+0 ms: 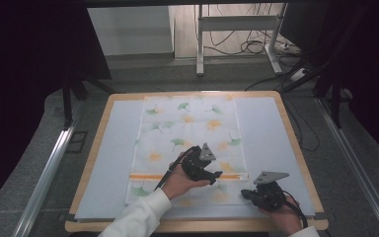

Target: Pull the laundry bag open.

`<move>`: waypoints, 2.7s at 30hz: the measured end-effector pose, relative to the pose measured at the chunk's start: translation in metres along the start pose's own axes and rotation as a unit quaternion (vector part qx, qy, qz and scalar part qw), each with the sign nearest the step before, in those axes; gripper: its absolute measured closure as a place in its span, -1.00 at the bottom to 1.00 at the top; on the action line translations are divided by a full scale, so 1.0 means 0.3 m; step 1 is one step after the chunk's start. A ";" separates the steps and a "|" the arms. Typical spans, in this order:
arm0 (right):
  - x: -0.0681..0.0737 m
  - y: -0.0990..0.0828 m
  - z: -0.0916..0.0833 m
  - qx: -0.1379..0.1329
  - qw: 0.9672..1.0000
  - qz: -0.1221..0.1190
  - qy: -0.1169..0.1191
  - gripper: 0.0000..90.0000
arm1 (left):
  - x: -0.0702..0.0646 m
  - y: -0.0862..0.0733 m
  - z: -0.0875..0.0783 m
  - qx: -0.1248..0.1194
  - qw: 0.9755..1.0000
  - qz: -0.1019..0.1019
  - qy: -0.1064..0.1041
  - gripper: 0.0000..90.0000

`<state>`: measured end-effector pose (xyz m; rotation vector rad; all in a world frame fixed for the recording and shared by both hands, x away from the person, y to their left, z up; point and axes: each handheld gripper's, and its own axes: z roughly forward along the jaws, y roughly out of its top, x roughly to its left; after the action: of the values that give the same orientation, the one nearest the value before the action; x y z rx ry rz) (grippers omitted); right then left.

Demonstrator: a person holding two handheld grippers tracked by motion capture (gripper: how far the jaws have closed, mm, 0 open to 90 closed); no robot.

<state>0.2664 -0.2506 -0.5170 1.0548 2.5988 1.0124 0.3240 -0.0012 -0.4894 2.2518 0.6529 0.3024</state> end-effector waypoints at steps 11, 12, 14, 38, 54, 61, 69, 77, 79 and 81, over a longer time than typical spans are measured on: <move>0.002 0.001 0.004 0.000 1.000 0.000 0.001 0.99 | -0.038 0.053 0.086 0.002 1.000 0.015 -0.020 -0.28; 0.002 0.001 0.004 0.000 1.000 0.000 0.002 0.99 | -0.040 0.056 0.092 0.002 1.000 0.015 -0.021 -0.27; 0.002 0.001 0.004 0.001 1.000 -0.001 0.001 0.99 | -0.047 0.062 0.107 0.002 1.000 0.013 -0.025 -0.25; 0.001 0.001 0.004 0.002 1.000 -0.002 0.004 0.99 | -0.130 0.125 0.228 0.036 0.997 0.048 -0.044 -0.09; 0.000 0.000 0.005 0.001 1.000 -0.001 0.005 0.99 | -0.139 0.119 0.263 0.054 0.996 0.063 -0.043 0.27; 0.000 0.000 0.005 0.001 1.000 0.000 0.006 0.99 | -0.123 0.135 0.266 0.055 0.995 0.052 -0.061 0.42; -0.001 0.000 0.005 0.001 1.000 -0.002 0.006 0.99 | -0.111 0.151 0.268 0.062 0.995 0.040 -0.074 0.50; -0.001 0.000 0.005 0.001 1.000 -0.002 0.006 0.99 | -0.102 0.147 0.267 0.057 0.995 0.030 -0.075 0.42; -0.001 0.000 0.005 0.001 1.000 -0.002 0.007 0.99 | -0.098 0.146 0.263 0.057 0.995 0.029 -0.072 0.39; -0.001 0.000 0.005 0.001 1.000 -0.002 0.007 0.99 | -0.091 0.145 0.261 0.055 0.996 0.026 -0.072 0.38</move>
<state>0.2673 -0.2500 -0.5182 1.0463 2.6116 1.0211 0.3481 -0.0890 -0.5117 2.3730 0.5485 0.1303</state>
